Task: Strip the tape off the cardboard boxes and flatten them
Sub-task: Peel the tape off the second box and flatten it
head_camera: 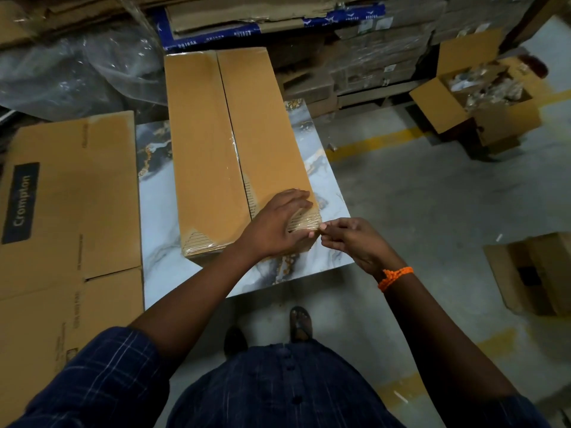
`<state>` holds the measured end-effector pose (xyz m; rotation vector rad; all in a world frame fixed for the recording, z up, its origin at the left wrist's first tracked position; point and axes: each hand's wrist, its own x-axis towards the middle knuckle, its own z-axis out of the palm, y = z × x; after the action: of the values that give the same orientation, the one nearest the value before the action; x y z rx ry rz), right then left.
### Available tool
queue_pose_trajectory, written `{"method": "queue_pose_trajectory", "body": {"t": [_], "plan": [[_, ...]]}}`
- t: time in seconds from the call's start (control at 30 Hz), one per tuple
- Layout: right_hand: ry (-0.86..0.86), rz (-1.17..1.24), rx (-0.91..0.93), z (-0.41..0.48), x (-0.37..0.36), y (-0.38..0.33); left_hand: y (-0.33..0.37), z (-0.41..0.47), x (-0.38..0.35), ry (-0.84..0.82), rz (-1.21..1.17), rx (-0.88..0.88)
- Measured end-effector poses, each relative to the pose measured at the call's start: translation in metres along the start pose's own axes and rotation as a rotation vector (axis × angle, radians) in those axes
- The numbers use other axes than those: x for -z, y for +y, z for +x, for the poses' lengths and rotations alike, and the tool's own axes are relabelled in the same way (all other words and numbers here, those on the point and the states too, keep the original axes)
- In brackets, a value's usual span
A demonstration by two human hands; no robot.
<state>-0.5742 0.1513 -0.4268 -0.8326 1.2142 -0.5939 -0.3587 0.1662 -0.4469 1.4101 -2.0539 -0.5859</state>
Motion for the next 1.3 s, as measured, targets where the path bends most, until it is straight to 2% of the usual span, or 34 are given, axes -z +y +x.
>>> {"method": "queue_pose_trajectory", "body": {"t": [0.13, 0.2, 0.27, 0.33, 0.43, 0.53, 0.7, 0.8, 0.9, 0.97, 1.03, 1.13, 1.2, 1.3], "plan": [[-0.032, 0.157, -0.043, -0.002, 0.002, -0.005, 0.007, -0.001, 0.002, 0.050, 0.028, 0.022], [0.002, 0.114, -0.013, -0.001, -0.003, -0.006, 0.012, -0.002, 0.005, 0.046, 0.040, 0.052], [0.102, -0.117, 0.168, 0.001, -0.008, -0.007, 0.012, -0.005, 0.012, 0.018, 0.078, 0.064], [0.163, -0.459, 0.450, 0.003, -0.015, -0.008, 0.009, -0.011, 0.027, 0.006, 0.146, 0.087], [0.070, -0.970, 0.714, 0.007, -0.032, -0.010, 0.002, -0.028, 0.055, -0.041, 0.278, 0.180], [-0.005, -1.210, 0.770, 0.011, -0.051, -0.016, -0.001, -0.037, 0.071, -0.077, 0.261, 0.291], [-0.115, -1.379, 0.790, 0.013, -0.068, -0.030, 0.005, -0.029, 0.064, -0.096, 0.203, 0.339], [-0.117, -1.445, 0.759, 0.013, -0.073, -0.033, -0.003, -0.041, 0.073, -0.051, 0.160, 0.354], [-0.074, -1.447, 0.780, 0.012, -0.074, -0.028, -0.015, -0.072, 0.098, -0.018, 0.188, 0.479], [-0.017, -1.467, 0.788, 0.010, -0.080, -0.023, -0.029, -0.101, 0.117, 0.073, 0.159, 0.577], [0.001, -1.490, 0.789, 0.008, -0.093, -0.019, -0.041, -0.129, 0.128, 0.214, 0.035, 0.696], [-0.121, -1.449, 0.847, 0.006, -0.130, -0.010, -0.043, -0.155, 0.124, 0.379, -0.503, 0.918], [-0.210, -1.453, 0.888, 0.009, -0.158, -0.006, -0.038, -0.160, 0.114, 0.475, -0.793, 0.948], [-0.296, -1.496, 0.901, 0.012, -0.185, -0.004, -0.034, -0.166, 0.102, 0.608, -0.911, 0.912]]}}
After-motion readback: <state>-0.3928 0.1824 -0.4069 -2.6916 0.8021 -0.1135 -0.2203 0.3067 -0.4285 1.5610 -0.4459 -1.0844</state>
